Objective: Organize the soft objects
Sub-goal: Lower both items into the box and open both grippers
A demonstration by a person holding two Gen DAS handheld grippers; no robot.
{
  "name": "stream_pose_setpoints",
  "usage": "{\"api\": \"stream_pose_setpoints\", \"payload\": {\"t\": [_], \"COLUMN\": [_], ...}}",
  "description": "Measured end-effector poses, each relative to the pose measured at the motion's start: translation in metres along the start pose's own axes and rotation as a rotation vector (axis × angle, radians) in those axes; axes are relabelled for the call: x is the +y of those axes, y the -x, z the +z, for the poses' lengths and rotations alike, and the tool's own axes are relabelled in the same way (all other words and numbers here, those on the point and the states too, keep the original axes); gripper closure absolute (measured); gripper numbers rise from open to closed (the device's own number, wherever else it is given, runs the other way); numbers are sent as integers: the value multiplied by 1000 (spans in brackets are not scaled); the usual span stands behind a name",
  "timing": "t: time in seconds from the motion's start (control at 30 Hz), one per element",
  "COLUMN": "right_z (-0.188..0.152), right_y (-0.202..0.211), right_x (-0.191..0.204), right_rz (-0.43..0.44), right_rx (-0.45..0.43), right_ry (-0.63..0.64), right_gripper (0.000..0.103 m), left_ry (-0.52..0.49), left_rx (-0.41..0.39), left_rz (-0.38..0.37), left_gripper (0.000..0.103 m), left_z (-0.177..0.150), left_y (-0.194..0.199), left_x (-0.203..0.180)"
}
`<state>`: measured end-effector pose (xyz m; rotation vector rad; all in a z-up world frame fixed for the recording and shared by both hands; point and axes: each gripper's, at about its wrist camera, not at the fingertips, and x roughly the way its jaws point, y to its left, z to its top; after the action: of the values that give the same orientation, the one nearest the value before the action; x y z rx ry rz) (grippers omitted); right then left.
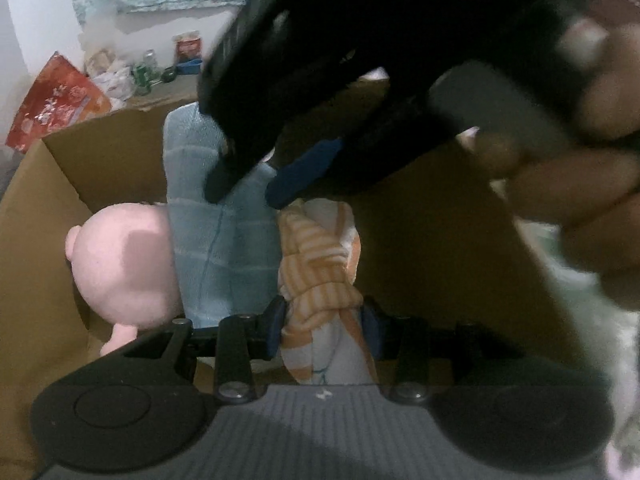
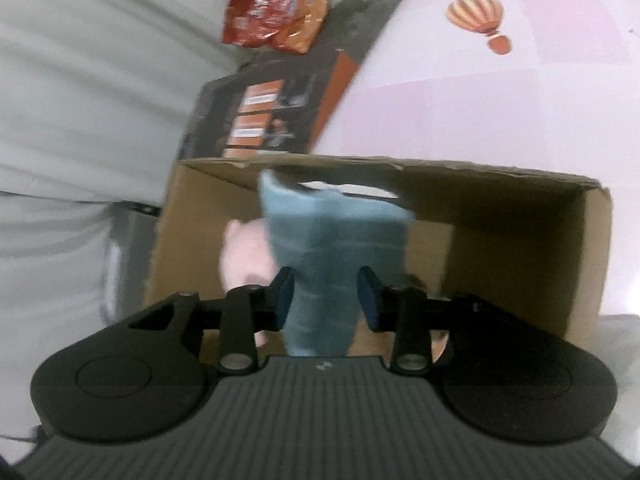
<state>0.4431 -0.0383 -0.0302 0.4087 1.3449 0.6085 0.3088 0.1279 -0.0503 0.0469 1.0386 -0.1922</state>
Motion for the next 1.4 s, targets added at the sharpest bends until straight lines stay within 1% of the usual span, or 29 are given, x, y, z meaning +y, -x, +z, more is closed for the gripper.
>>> {"api": "stream_pose_setpoints", "payload": {"t": [0.03,0.13,0.3,0.4,0.5,0.7,0.77,0.8,0.87,0.9,0.93,1.0,1.03,1.13,1.27,1.4], "right_z": [1,2,-6,-20,-37,-71,-81,-85,-94,-99,-104,-115,-120,-138,-165,-193], "right_y": [2,12,43,70,97,149,164,168,179,182,186,193,197,209,229,247], "right_x": [0,3,-1,-8,-24,-60,-70,-73,-80,-82,-86,-91,-95,-103,-113,-124], "right_rz": [11,32,128,173,196,237,247,251,254,254,252,242,239,232,214,202], "right_rx": [2,-39,-99,-136,-167,-245,-271,-279,-294,-298,-302,-310,-315,-330,-363,-394], "right_ry": [-8,8,-8,-4,-23,-62,-67,-66,-68,-66,-65,-63,-65,-62,-55,-67], "right_gripper": [60,58,57,56,56,55,54,54,54,54,54,53,53,53,53,53], "left_ry": [10,65,68,66,60,30,18,20,34,35,35,43,47,72,163,252], "left_rx": [4,16,-14,-44,-51,-55,-49,-41,-36,-37,-37,-53,-63,-87,-126,-177], "left_rz": [9,17,43,68,87,83,98,104,127,133,130,121,122,117,57,36], "left_gripper": [62,62,61,61,61,61,60,59,50,42,39,38,34,33,32,28], "left_z": [1,5,8,1,3,10,9,9,6,4,4,5,5,7,12,10], "left_y": [-3,-8,-7,-3,-9,-14,-18,-21,-25,-25,-24,-21,-19,-10,12,42], "left_x": [2,9,8,-1,-10,-32,-37,-37,-36,-36,-35,-32,-31,-25,-8,14]}}
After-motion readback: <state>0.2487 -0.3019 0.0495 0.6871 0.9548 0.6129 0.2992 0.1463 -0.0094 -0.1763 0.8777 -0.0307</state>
